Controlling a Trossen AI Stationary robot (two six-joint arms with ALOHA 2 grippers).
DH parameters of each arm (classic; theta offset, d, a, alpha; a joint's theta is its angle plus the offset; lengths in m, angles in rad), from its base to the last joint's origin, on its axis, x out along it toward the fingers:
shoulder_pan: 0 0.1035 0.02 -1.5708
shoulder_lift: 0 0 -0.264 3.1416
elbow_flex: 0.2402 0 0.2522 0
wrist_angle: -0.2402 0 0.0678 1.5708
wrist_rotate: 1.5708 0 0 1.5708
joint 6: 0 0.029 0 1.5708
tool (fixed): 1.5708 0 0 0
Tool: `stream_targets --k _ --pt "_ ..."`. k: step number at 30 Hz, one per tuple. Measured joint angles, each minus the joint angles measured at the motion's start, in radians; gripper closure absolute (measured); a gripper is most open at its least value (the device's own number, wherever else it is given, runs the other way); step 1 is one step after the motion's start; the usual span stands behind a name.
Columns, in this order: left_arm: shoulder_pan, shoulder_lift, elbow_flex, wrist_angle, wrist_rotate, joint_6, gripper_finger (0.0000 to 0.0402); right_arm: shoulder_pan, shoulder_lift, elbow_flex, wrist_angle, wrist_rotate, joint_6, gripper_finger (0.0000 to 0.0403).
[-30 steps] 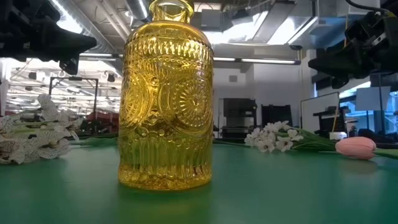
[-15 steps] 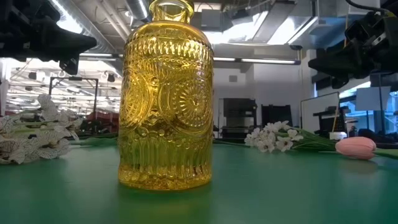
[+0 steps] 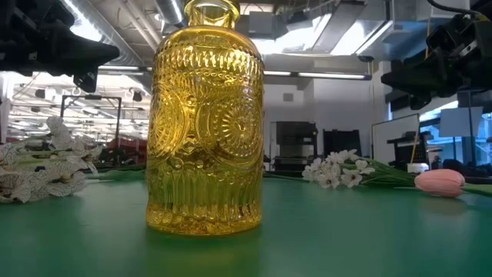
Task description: Sort flowers into vase by color
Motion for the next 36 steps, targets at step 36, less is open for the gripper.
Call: stream_targets --k 36 --pt "0.0 0.0 0.0 0.0 0.0 0.0 0.0401 0.0 0.0 0.0 0.006 0.061 -0.078 0.0397"
